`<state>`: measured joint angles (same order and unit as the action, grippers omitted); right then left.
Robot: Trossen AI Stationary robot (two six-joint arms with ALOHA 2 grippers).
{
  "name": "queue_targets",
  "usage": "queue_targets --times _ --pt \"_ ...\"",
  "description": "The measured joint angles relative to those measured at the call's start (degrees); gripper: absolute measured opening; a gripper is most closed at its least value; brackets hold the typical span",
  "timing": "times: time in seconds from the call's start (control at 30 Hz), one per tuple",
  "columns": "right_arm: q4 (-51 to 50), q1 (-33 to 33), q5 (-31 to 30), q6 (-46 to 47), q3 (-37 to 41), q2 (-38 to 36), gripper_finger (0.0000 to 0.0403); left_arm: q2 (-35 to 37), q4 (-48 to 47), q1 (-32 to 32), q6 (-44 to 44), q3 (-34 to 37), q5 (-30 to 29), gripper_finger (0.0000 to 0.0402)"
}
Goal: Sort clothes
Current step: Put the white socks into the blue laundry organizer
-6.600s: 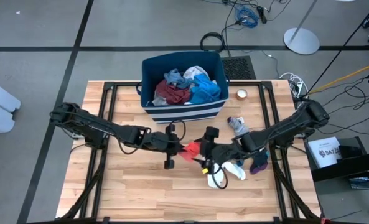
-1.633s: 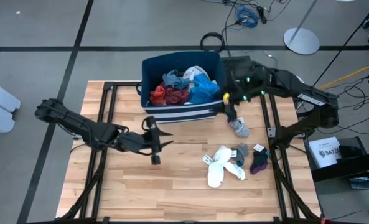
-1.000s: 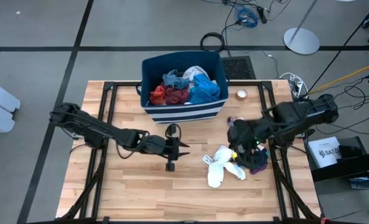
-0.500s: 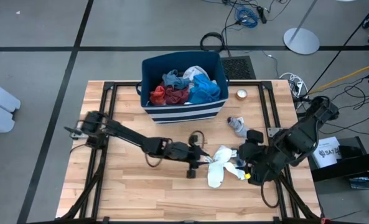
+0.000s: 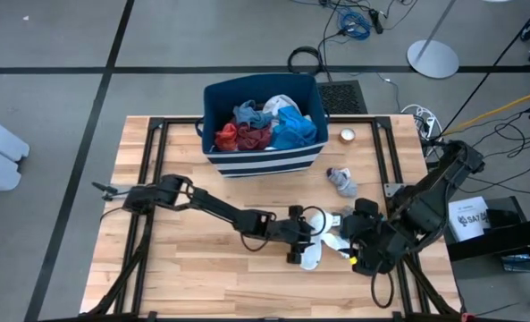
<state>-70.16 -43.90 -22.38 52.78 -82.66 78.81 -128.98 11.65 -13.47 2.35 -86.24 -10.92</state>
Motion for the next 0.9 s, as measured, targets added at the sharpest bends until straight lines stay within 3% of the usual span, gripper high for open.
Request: queue_targets --times 0.9 --pt "2.9 -2.7 -0.2 3.5 0.6 0.0 0.0258 -0.9 -0.6 -0.6 -0.5 0.0 -0.9 0.0231"
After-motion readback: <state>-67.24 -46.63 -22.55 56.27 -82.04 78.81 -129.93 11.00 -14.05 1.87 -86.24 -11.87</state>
